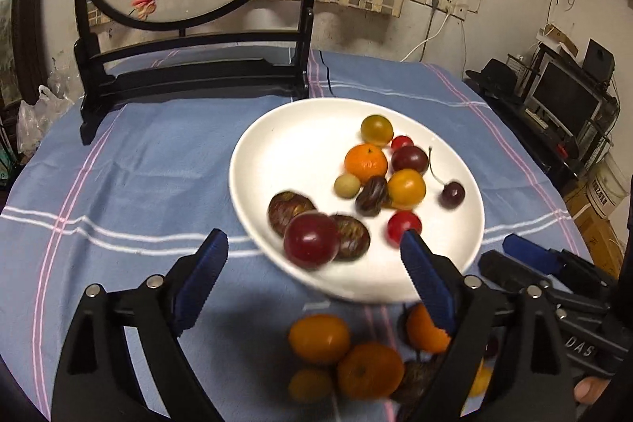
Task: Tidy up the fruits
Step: 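Lower both held fruits onto the white plate and open both grippers, then grasp a small yellow fruit with the left gripper while the right gripper grasps another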
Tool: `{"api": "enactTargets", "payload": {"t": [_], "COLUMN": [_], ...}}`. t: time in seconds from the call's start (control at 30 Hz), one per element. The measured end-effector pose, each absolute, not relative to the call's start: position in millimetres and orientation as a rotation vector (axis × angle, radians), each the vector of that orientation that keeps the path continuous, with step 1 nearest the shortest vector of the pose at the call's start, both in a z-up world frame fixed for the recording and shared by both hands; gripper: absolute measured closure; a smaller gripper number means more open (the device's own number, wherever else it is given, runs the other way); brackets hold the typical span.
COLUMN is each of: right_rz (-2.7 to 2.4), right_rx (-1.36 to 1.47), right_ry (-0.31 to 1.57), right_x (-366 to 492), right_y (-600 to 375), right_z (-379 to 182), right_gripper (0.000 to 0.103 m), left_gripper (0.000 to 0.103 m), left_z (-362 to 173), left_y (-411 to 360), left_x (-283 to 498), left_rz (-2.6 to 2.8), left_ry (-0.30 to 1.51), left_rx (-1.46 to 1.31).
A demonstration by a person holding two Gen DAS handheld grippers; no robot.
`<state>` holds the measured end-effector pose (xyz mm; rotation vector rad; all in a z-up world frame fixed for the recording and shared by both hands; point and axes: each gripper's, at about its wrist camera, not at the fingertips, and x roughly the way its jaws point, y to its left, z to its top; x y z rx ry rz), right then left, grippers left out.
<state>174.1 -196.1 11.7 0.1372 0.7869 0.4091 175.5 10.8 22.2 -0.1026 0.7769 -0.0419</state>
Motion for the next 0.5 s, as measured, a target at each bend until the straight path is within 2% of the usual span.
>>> {"api": "enactTargets", "payload": {"t": [0.5], "right_rz": [0.415], "right_rx": [0.005], "right_ry": [0.846], "right_x": [92.4], "right_y": [-199.0], "right_z": [-6.7], "right_gripper": [0.045], "left_gripper": [0.015], "left_z": [0.9], "left_y": [27.5], "left_x": [116.6], "left_rz": [-0.049], "left_ry": [0.813], "left_rx": [-0.076]}}
